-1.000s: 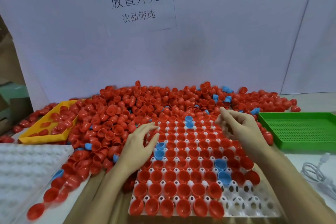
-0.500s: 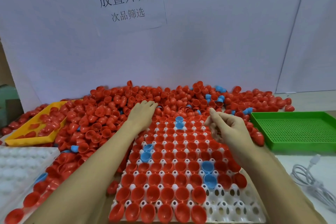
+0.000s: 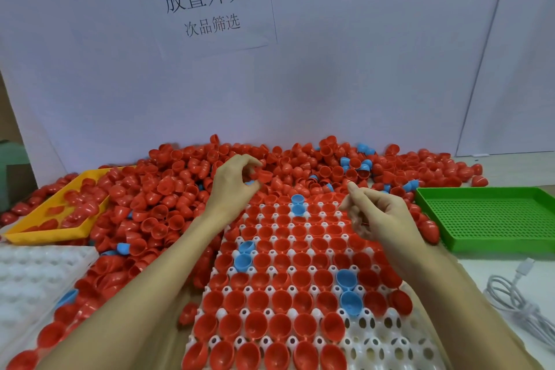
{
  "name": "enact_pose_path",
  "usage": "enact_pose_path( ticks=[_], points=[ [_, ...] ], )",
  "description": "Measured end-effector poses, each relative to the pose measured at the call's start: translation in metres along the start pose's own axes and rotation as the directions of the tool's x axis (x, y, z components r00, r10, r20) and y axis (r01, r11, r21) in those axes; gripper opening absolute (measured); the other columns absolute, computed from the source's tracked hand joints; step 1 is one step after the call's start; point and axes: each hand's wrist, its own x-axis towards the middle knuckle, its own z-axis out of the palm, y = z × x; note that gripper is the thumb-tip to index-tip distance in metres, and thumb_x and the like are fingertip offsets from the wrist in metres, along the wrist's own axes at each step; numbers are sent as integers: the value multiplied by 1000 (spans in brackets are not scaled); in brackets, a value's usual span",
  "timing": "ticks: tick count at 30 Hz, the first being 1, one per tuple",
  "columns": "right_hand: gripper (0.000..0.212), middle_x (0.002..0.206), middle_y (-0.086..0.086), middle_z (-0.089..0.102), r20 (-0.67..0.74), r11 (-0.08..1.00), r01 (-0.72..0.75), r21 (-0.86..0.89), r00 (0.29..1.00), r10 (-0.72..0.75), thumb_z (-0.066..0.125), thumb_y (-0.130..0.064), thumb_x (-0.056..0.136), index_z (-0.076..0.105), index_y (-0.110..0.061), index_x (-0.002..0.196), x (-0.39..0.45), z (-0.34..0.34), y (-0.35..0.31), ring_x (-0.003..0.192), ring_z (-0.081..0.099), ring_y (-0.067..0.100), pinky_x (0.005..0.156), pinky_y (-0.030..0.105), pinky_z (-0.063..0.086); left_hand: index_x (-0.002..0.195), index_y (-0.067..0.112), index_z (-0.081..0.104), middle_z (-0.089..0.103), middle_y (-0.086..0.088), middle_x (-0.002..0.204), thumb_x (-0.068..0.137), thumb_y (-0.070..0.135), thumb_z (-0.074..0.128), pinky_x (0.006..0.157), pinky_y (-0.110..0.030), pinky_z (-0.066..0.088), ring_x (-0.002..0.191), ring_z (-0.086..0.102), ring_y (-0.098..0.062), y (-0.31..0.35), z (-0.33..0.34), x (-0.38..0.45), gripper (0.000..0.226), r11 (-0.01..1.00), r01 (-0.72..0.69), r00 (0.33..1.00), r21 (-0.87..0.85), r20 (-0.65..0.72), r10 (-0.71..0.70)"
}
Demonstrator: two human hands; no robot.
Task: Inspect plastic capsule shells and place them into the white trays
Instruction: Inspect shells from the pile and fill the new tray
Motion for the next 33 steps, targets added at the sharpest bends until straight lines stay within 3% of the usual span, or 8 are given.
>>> enact_pose_path(
  ticks=[3,5,7,11,17,22,28,33],
  points=[
    [37,64,4,53,86,1000,-13,-1,996,13,63,-42,99,76,-11,86,-3,4,-2,52,46,9,48,14,41,108,19,77,70,11,101,86,13,85,83,-17,55,94,67,-7,32,-15,-37,25,985,-39,999,-168,-6,38],
    [25,70,1,61,185,998,-1,-70,983,14,68,-45,94,77,-22,96,-7,9,-6,54,52,7,51,14,44,110,23,77,67,14,104,86,18,84,85,-17,55,98,68,-10,51,-23,-63,25,971,-68,998,-231,-22,65],
    [22,79,-2,69,282,989,28,-147,959,15,73,-44,93,75,-31,110,-11,13,-8,59,60,5,56,15,48,110,25,76,61,13,108,86,25,82,85,-18,54,96,67,-15,67,-28,-85,25,966,-98,995,-240,-45,90],
    [35,104,-3,75,419,980,52,-192,907,34,83,-40,89,72,-34,121,-20,22,-10,83,76,13,72,21,59,110,24,74,55,10,112,82,11,87,88,-17,50,98,63,-13,83,-28,-109,33,976,-107,994,-192,-36,102],
    [31,115,-5,73,435,961,114,-251,900,7,88,-33,84,74,-31,112,-24,26,-10,94,75,25,90,42,64,119,25,68,59,16,107,81,7,85,88,-14,48,102,64,-12,89,-31,-114,45,965,-113,994,-236,-41,106],
    [42,117,-4,70,413,954,152,-260,910,-33,90,-26,84,68,-31,120,-25,25,-9,91,69,29,81,49,62,113,27,68,64,13,104,81,8,88,87,-22,53,101,67,-17,85,-39,-116,42,947,-71,997,-312,3,76],
    [37,116,-4,70,387,955,197,-221,917,-100,87,-18,87,68,-31,117,-25,25,-7,89,66,33,78,47,61,112,27,69,72,9,106,87,18,87,88,-24,58,101,73,-18,83,-46,-116,32,887,28,993,-461,114,28],
    [36,115,-5,70,362,950,215,-226,924,-123,86,-20,88,68,-30,118,-25,24,-6,86,63,36,78,59,61,113,28,69,76,11,106,87,26,85,89,-23,58,103,74,-15,83,-46,-115,30,845,125,983,-521,179,-35]
  ],
)
